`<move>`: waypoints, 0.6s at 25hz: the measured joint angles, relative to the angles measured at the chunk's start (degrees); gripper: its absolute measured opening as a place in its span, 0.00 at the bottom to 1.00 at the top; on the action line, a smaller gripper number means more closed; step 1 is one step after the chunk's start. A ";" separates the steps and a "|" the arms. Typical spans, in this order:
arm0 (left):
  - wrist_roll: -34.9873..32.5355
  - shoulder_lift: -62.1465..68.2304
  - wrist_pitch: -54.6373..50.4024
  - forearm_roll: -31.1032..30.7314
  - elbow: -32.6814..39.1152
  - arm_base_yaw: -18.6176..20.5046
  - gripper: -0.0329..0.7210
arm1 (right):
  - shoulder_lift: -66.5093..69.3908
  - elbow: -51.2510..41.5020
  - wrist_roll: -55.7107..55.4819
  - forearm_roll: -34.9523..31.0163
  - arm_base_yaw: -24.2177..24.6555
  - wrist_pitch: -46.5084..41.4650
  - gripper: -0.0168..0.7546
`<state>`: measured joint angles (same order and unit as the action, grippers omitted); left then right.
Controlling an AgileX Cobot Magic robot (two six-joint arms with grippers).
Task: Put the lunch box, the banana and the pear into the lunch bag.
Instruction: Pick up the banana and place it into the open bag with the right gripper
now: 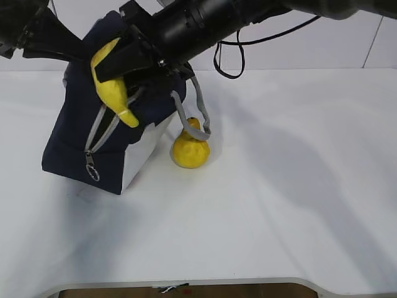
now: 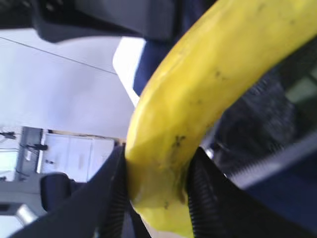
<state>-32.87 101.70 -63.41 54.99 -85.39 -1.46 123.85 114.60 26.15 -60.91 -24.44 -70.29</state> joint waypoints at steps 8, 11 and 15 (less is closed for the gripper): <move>0.00 0.00 0.00 0.00 0.00 0.23 0.07 | 2.78 0.00 1.47 -7.55 0.00 2.15 0.39; 0.00 0.00 0.00 0.00 0.00 0.37 0.07 | 3.00 0.00 1.47 -9.42 0.00 2.45 0.39; 0.00 0.00 0.00 0.00 -0.26 0.50 0.07 | 3.00 0.00 2.41 -11.65 0.10 3.49 0.38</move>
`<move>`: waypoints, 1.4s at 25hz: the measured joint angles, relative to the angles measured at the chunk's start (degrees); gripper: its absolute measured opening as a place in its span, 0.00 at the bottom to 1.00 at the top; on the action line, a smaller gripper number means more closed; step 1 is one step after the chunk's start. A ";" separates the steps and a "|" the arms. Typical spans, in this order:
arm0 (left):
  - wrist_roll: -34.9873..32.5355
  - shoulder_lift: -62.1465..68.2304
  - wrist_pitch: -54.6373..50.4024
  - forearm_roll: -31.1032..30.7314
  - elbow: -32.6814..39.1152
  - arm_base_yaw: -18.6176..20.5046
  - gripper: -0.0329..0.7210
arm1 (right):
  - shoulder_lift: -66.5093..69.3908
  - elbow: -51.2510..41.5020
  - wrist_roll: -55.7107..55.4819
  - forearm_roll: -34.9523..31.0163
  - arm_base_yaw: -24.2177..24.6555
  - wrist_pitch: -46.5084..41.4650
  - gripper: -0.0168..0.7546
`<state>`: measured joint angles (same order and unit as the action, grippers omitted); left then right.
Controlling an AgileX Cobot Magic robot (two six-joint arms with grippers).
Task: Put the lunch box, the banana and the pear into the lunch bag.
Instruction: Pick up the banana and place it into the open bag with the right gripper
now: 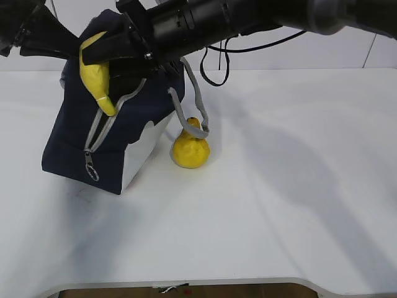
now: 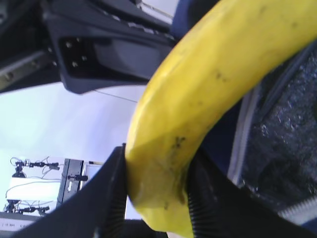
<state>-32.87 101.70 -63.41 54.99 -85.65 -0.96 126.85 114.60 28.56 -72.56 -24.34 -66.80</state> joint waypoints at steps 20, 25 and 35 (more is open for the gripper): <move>0.00 0.00 -1.86 -0.11 0.00 0.00 0.07 | 0.00 0.00 1.70 10.35 0.00 7.71 0.38; 0.00 0.00 -2.10 0.25 -0.13 0.00 0.07 | 0.12 0.00 -0.01 13.74 0.00 7.71 0.38; 0.00 0.00 -2.10 1.23 -0.13 0.00 0.07 | 1.15 0.00 -0.74 13.97 0.00 6.01 0.59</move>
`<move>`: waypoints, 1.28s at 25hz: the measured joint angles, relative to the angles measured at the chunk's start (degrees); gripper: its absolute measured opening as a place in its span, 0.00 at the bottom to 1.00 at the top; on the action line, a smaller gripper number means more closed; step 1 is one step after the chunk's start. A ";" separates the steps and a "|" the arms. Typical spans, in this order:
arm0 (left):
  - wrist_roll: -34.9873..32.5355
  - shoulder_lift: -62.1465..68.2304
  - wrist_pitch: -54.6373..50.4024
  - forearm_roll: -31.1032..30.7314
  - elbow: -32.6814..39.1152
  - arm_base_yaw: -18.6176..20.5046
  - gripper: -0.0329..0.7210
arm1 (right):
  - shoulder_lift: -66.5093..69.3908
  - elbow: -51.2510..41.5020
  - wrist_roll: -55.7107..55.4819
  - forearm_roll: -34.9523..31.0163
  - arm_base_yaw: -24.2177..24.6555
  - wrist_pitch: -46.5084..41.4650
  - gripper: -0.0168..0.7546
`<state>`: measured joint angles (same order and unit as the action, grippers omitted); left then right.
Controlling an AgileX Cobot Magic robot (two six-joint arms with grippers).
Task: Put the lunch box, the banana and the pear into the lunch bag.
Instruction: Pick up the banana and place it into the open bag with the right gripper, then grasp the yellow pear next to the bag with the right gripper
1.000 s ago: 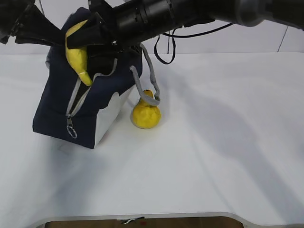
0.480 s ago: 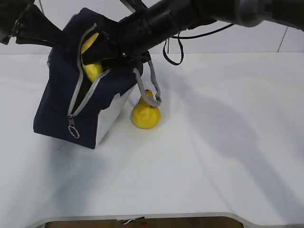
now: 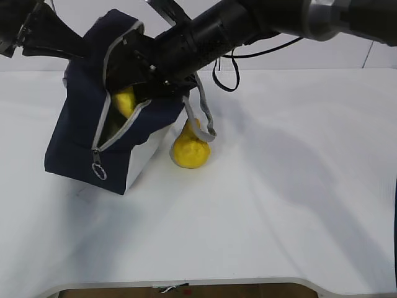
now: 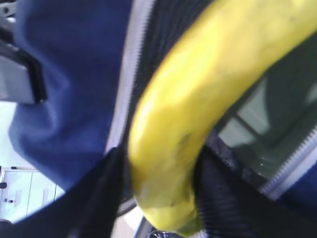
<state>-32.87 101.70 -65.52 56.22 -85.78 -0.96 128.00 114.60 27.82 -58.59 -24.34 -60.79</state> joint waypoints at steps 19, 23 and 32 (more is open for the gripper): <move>0.10 0.00 -1.02 -0.85 -0.10 3.45 0.07 | -2.01 12.72 -5.11 20.18 0.00 -9.75 0.70; 0.22 0.00 -1.02 -3.64 -0.10 4.70 0.07 | -6.95 12.72 -8.11 29.82 0.00 -10.47 0.70; 0.91 0.00 -0.68 -6.15 -0.10 6.34 0.07 | -14.59 2.76 -14.66 44.79 0.00 -10.69 0.70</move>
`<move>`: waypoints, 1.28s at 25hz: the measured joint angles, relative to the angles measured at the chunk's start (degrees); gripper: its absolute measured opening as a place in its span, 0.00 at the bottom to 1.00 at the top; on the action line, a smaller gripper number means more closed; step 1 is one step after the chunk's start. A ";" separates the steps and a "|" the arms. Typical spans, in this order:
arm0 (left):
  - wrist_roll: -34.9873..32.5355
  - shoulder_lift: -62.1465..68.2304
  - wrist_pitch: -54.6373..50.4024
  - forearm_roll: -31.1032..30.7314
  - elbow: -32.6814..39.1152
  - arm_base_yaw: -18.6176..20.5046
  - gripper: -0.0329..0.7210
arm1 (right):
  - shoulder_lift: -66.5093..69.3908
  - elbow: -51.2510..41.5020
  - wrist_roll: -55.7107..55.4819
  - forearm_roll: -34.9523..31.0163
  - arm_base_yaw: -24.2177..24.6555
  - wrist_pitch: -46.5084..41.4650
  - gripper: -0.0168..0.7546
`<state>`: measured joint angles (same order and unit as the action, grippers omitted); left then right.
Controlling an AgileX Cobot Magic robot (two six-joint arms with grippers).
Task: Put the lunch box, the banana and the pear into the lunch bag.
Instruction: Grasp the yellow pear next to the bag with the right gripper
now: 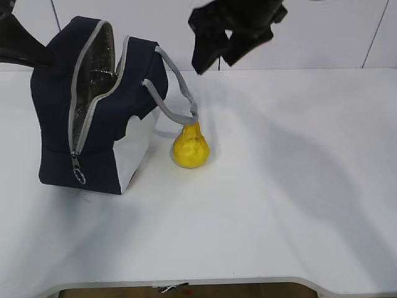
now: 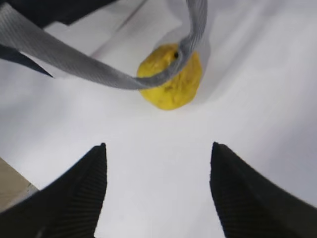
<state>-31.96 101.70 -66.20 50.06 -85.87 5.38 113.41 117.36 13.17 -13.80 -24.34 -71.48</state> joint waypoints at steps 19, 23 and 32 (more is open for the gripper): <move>0.12 -0.10 1.47 -0.45 0.00 0.00 0.07 | 7.04 -9.74 1.37 -1.64 0.00 0.79 0.70; 0.12 -0.10 1.69 -1.14 0.00 0.00 0.07 | 7.38 -9.74 4.73 -3.90 -0.10 6.03 0.70; 0.12 -0.10 1.82 -1.67 0.00 0.00 0.07 | 9.67 -9.74 7.65 -4.37 -0.10 12.77 0.70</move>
<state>-31.84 101.59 -64.37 48.39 -85.87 5.38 123.08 107.63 20.82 -18.17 -24.44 -58.71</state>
